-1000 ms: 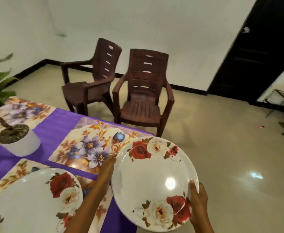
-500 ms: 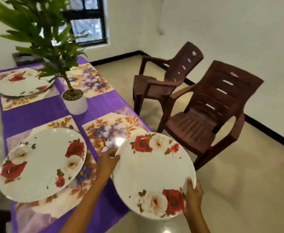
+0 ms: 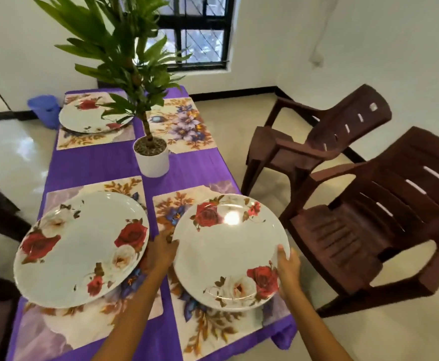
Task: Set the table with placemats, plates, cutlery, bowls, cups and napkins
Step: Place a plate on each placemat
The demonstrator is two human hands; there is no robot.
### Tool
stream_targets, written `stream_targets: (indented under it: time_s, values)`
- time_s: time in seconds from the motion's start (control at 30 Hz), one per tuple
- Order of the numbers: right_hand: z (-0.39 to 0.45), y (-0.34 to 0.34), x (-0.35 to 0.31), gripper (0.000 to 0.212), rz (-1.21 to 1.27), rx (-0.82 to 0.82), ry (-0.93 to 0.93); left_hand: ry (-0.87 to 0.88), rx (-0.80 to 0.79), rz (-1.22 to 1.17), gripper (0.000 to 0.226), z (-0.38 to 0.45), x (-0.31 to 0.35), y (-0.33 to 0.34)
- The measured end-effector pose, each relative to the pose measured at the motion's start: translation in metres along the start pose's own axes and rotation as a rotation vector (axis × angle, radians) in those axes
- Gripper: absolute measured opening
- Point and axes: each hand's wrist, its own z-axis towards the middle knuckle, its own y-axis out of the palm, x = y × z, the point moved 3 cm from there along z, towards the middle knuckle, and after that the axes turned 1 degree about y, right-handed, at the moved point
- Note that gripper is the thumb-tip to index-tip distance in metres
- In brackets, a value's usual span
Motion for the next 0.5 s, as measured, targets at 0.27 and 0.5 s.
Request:
stream_targets:
  time_s: [0.27, 0.5]
  values:
    - [0.037, 0.031, -0.003, 0.028, -0.156, -0.111, 0.015, -0.064, 0.106, 0.155, 0.038, 0.017, -0.008, 0.008]
    - [0.071, 0.020, -0.016, 0.033, -0.619, -0.244, -0.143, -0.052, 0.174, 0.366, 0.028, 0.013, 0.000, 0.011]
